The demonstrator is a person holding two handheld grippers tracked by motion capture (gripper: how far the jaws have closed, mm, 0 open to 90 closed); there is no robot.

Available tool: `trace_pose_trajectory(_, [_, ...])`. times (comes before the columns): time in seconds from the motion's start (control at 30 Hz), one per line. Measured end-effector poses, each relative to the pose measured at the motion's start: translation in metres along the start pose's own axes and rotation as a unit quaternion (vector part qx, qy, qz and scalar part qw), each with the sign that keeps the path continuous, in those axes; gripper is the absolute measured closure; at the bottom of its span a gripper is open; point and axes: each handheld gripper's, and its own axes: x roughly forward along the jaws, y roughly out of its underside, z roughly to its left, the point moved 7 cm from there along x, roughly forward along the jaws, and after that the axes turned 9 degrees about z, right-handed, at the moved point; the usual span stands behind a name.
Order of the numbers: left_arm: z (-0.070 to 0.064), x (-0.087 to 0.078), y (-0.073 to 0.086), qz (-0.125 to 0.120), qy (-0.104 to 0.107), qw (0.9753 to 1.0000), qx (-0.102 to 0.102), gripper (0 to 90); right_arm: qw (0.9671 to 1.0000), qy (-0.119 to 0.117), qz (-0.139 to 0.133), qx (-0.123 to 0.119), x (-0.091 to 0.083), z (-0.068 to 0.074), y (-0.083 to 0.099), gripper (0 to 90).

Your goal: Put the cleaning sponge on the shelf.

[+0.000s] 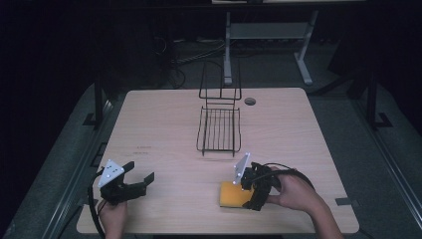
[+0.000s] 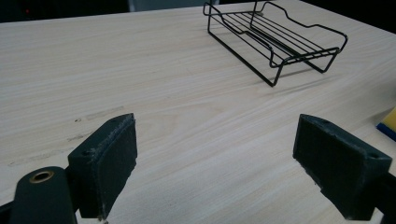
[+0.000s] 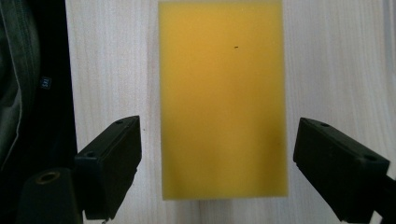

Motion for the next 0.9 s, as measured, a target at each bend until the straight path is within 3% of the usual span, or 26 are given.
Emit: trace_pose_trajectory(0.9, [0.0, -0.001, 0.0, -0.001, 0.0, 1.0, -0.002, 13.0, 0.9995, -0.005, 0.026, -0.015, 0.013, -0.001, -0.015, 14.7])
